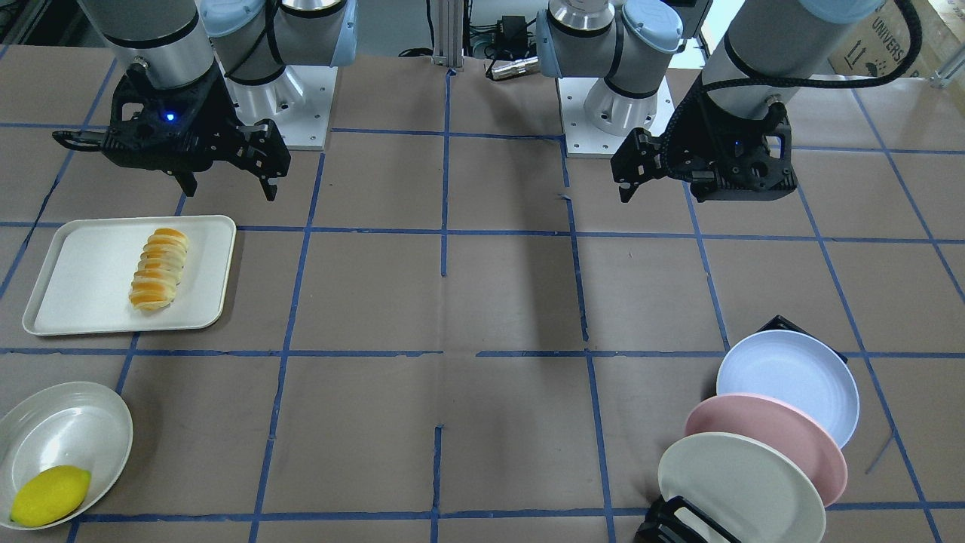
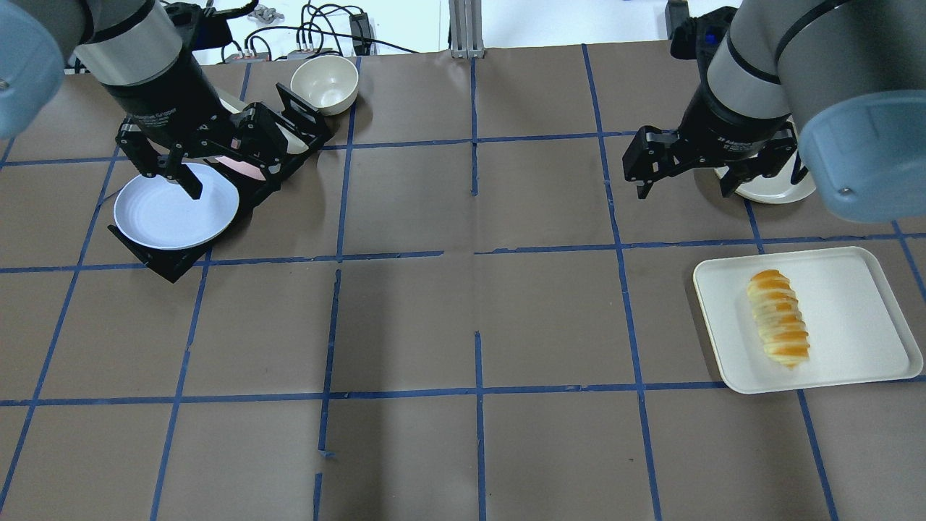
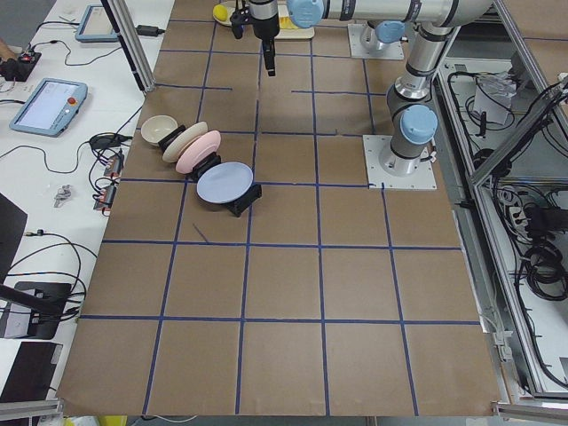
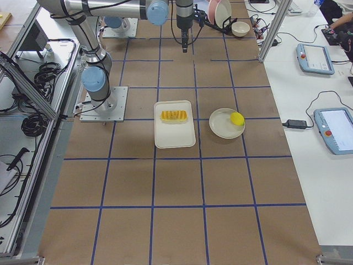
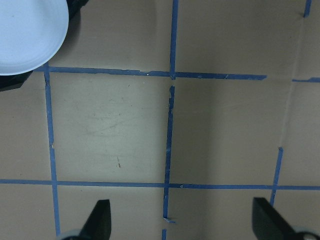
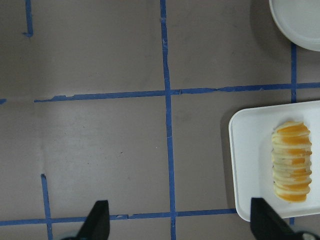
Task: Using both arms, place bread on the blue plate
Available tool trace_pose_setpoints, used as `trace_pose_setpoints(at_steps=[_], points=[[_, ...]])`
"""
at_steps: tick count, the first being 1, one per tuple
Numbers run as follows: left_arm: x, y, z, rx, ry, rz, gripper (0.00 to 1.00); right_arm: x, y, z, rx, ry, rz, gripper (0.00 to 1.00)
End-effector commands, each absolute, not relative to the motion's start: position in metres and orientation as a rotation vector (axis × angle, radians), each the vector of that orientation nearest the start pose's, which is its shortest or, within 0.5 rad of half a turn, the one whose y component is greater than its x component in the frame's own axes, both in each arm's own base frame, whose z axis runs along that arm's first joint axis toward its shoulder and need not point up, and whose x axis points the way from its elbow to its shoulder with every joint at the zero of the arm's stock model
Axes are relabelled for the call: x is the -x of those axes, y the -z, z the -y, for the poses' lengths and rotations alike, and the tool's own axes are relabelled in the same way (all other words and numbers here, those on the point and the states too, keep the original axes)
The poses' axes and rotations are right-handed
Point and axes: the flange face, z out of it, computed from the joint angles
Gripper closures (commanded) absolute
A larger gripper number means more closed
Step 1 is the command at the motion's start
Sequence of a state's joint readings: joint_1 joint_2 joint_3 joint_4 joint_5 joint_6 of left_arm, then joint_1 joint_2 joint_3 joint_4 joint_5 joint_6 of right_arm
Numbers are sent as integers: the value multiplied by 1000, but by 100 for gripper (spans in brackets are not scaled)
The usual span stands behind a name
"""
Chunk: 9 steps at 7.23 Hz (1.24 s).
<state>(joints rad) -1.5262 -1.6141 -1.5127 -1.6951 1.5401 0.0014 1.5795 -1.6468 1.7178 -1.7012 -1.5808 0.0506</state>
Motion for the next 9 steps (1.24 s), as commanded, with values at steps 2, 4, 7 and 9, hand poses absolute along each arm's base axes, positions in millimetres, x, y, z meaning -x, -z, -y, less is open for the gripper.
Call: trace_pose_setpoints(at_steps=[2, 4, 7, 9], points=[[114, -481, 508, 68, -179, -3169, 0, -136, -466, 462, -56, 95, -3149, 1], [105, -485, 511, 76, -159, -3157, 0, -136, -464, 463, -54, 85, -3151, 1], [-1, -483, 529, -73, -146, -3161, 0, -67, -410, 466, 71, -25, -3250, 5], [-99, -451, 558, -166, -180, -3199, 0, 13, -324, 444, -136, -81, -3144, 8]])
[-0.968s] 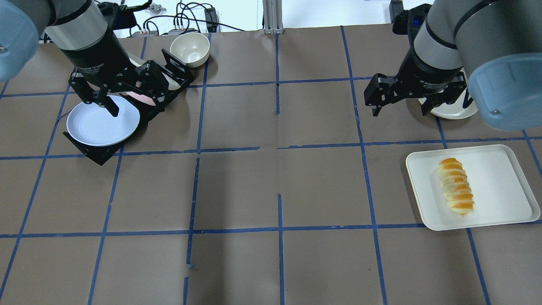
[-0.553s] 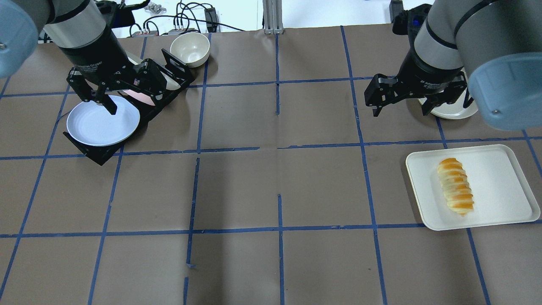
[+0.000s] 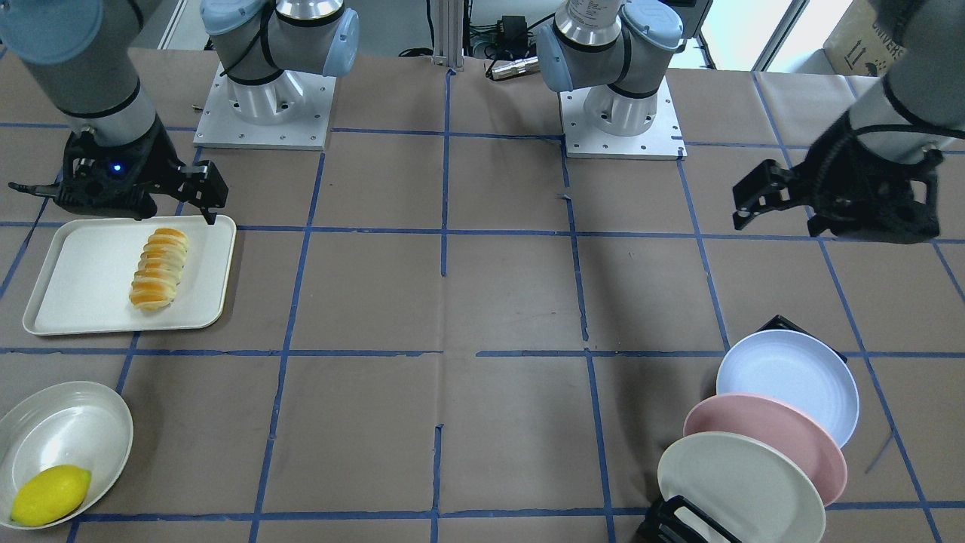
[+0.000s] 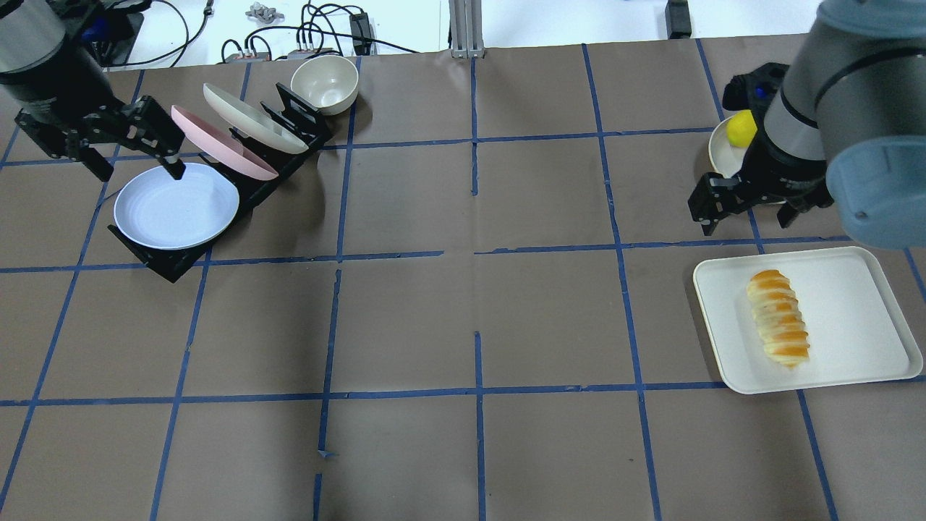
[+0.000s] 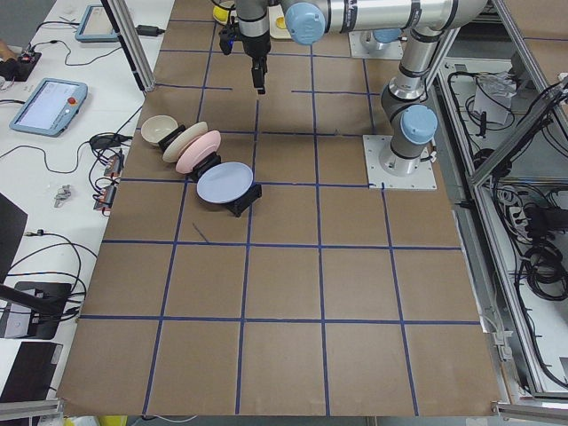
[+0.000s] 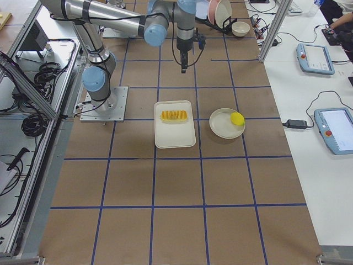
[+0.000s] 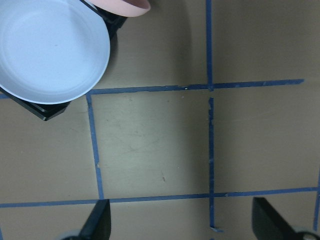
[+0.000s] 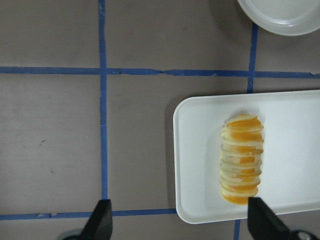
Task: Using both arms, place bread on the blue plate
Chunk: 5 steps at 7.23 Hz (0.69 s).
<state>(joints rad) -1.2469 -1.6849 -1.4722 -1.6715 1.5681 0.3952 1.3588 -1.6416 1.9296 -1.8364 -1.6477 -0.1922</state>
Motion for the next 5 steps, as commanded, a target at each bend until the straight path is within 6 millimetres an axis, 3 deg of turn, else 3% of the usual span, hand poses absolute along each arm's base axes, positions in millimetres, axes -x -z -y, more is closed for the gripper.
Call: trace_pose_setpoints(at_steps=[1, 2, 3, 4, 5], points=[[-138, -434, 578, -223, -193, -3211, 0, 37, -292, 427, -202, -80, -3105, 8], [-186, -405, 601, -253, -220, -3241, 0, 49, -282, 423, -248, -76, -3099, 8], [-216, -374, 628, -225, -160, -3333, 0, 55, -273, 433, -254, -16, -3114, 8], [-240, -342, 650, -192, -171, -3375, 0, 64, -240, 444, -258, -91, -3107, 8], [-255, -322, 672, -191, -138, -3362, 0, 84, -226, 449, -317, -73, -3098, 8]])
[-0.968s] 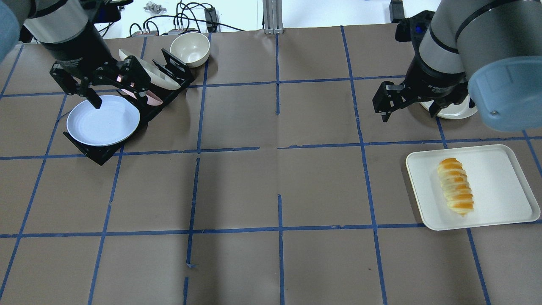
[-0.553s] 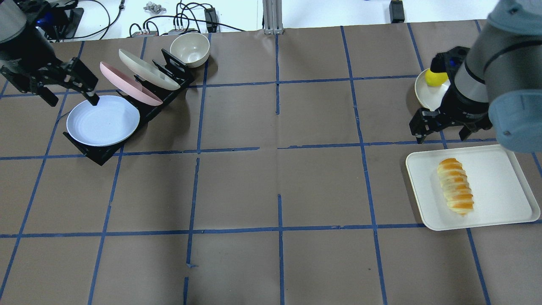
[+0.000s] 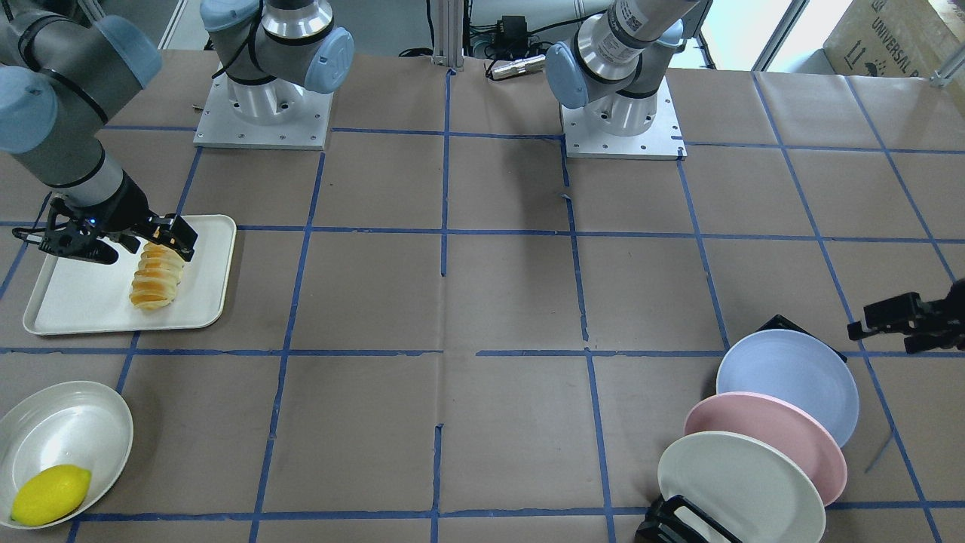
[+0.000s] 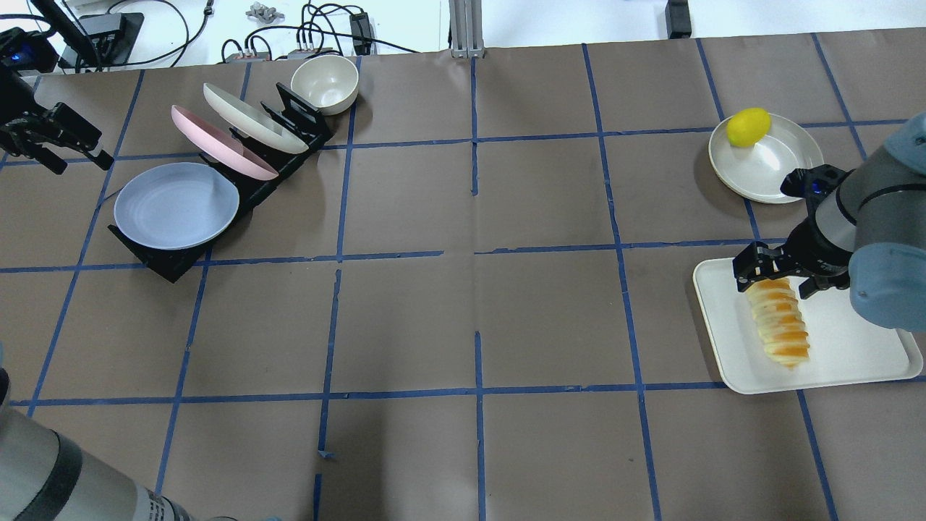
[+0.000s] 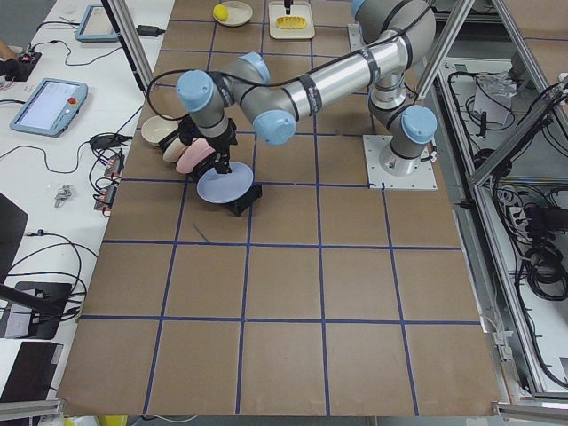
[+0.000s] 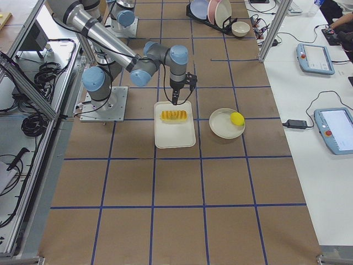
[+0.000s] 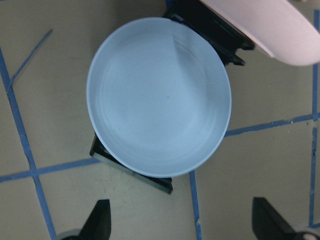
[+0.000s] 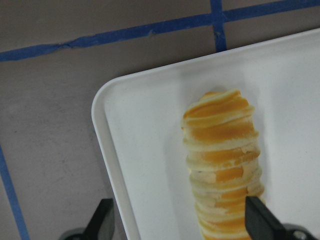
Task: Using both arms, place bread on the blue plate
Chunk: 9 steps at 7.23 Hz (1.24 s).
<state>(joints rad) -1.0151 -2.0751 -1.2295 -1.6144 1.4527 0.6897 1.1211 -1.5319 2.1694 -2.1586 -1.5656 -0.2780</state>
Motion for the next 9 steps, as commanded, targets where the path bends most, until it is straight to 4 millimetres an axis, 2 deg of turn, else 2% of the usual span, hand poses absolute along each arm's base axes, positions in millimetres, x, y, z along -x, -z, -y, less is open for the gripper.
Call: trace_pose_setpoints(at_steps=[1, 2, 3, 4, 5, 6, 7, 8, 9], points=[[-268, -303, 688, -220, -132, -3357, 0, 97, -203, 455, -336, -87, -3089, 8], [-274, -274, 699, -225, -169, -3374, 0, 104, -185, 462, -324, -82, -3091, 8], [-273, -249, 700, -224, -218, -3396, 0, 108, -171, 465, -331, -82, -3090, 8], [-275, -245, 703, -219, -222, -3396, 0, 108, -161, 465, -330, -109, -3080, 8], [-275, -234, 701, -214, -249, -3407, 6, 107, -162, 465, -326, -105, -3082, 11], [-274, -220, 698, -212, -285, -3418, 7, 106, -165, 465, -329, -108, -3093, 34], [-273, -214, 697, -212, -318, -3421, 10, 104, -170, 467, -329, -102, -3097, 95], [-271, -214, 695, -214, -341, -3424, 25, 103, -172, 467, -320, -99, -3097, 98], [-272, -219, 694, -222, -382, -3407, 59, 102, -189, 467, -314, -45, -3110, 98]])
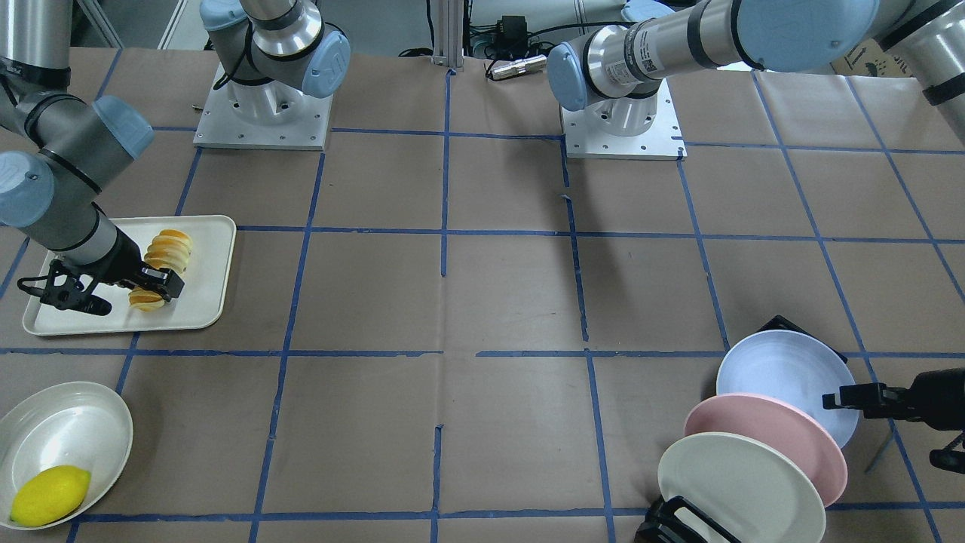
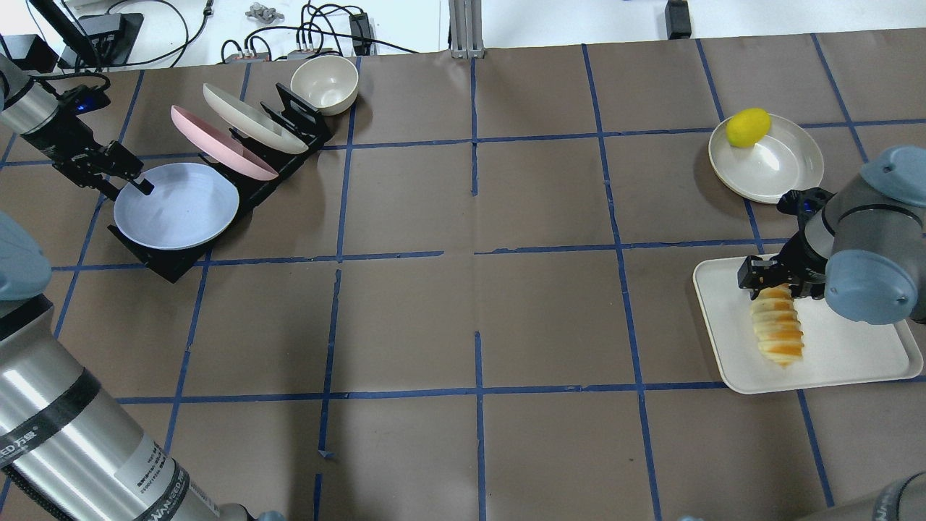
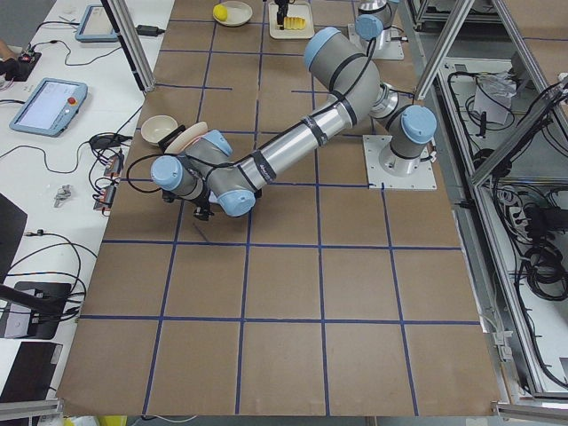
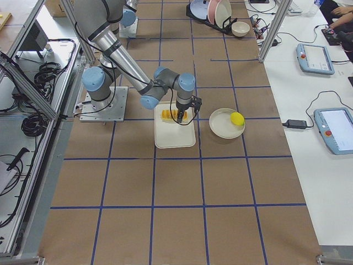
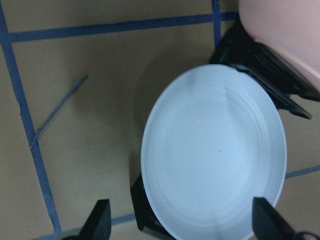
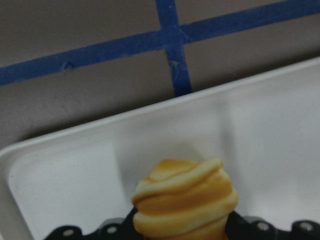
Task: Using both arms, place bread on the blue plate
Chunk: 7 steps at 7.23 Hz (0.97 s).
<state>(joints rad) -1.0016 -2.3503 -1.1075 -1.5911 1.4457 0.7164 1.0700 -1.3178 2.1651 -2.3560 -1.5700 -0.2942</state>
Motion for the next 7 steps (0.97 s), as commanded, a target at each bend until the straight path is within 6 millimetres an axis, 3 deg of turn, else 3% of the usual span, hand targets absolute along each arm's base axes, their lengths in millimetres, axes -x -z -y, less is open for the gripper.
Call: trace_pose_setpoints(at_steps=[1, 4, 5, 7], points=[[-273, -219, 692, -227, -421, -3391, 75, 95, -218, 460, -304, -32, -3111, 98], [-275, -221, 692, -228, -418, -3389, 86, 70, -367, 446, -251, -66, -3101, 97], [-275, -225, 692, -225, -417, -3390, 87, 53, -399, 453, -188, -10, -3121, 97], [-271, -238, 691, -232, -405, -3388, 87, -12, -469, 455, -17, 14, -3133, 97]])
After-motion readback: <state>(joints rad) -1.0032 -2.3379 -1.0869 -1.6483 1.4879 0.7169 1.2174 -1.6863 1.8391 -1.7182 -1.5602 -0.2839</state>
